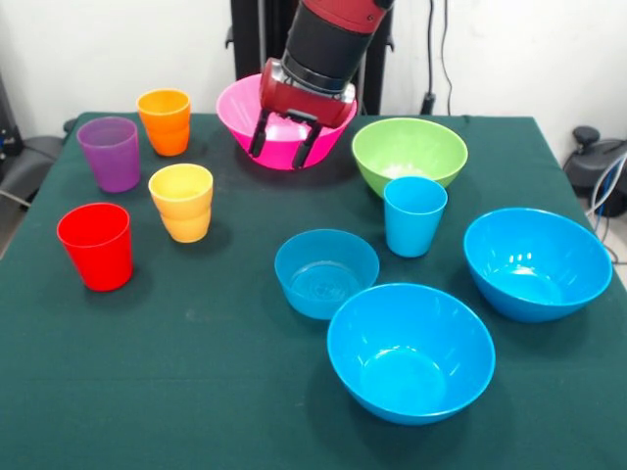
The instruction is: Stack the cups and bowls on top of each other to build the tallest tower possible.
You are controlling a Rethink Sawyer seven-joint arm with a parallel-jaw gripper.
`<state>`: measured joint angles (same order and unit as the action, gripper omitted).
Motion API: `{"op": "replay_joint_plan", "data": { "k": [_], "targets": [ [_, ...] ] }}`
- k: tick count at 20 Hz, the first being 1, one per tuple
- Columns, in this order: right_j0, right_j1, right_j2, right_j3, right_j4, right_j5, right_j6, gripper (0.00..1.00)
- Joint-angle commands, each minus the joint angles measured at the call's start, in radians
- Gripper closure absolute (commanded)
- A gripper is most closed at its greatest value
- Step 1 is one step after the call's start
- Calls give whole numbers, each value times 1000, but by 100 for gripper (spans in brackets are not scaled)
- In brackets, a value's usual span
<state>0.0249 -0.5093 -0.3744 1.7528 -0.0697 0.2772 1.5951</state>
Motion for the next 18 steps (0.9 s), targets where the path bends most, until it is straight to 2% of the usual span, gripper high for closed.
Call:
{"op": "replay_joint_plan", "data": {
  "k": [1,11,18],
  "targets": [
    [-5,71,26,-59,-17,-131,176,0],
    [-91,134,60,-31,-36,-308,161,0],
    [-99,159,40,-25,-38,-380,150,0]
  ]
}}
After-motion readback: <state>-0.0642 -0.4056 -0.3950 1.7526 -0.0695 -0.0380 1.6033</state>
